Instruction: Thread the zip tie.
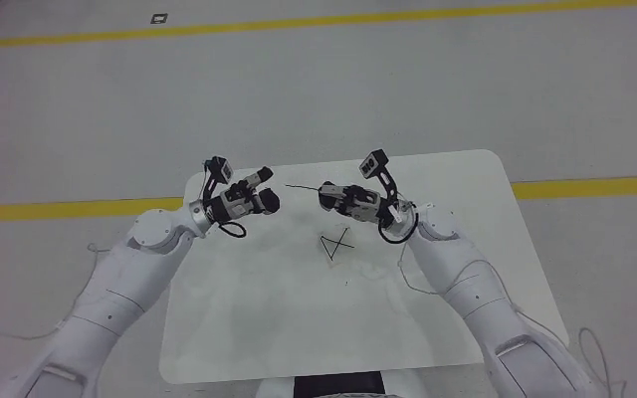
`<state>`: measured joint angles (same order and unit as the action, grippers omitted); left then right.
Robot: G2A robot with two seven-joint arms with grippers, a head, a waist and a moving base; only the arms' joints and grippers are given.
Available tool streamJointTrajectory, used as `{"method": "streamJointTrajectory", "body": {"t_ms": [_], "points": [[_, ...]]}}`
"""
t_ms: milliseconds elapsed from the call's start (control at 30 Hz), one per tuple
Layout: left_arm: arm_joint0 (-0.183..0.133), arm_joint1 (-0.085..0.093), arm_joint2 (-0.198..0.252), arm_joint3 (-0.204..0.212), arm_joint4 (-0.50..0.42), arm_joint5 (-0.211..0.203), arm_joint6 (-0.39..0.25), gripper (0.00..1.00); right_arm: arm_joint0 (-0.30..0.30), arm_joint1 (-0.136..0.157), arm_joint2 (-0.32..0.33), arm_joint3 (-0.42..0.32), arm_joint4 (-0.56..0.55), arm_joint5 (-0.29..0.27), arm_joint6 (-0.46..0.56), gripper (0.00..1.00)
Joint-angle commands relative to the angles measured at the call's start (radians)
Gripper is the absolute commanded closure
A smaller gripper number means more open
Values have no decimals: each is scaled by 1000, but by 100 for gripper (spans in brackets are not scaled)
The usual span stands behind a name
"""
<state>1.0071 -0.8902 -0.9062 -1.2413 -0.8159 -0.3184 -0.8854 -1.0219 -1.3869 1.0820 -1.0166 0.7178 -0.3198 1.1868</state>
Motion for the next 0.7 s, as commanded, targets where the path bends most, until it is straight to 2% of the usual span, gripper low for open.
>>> {"method": "streamJointTrajectory", "body": {"t_ms": [0,100,233,500,600,667], "points": [[-9,-4,-1,35,-25,-8,-49,0,18,-2,-10,26,8,22,40,100],[-27,-14,11,70,-32,-20,-104,0,45,-11,-33,63,31,44,79,100],[-47,-27,22,79,-33,-22,-183,0,72,-21,-60,104,34,56,92,100],[-47,-27,22,79,-33,-22,-183,0,72,-21,-60,104,34,56,92,100],[-40,-30,25,84,-38,13,-161,0,58,-18,-56,88,21,73,56,100],[-38,-33,28,92,-72,36,-220,0,40,-15,-48,67,40,82,65,100]]}}
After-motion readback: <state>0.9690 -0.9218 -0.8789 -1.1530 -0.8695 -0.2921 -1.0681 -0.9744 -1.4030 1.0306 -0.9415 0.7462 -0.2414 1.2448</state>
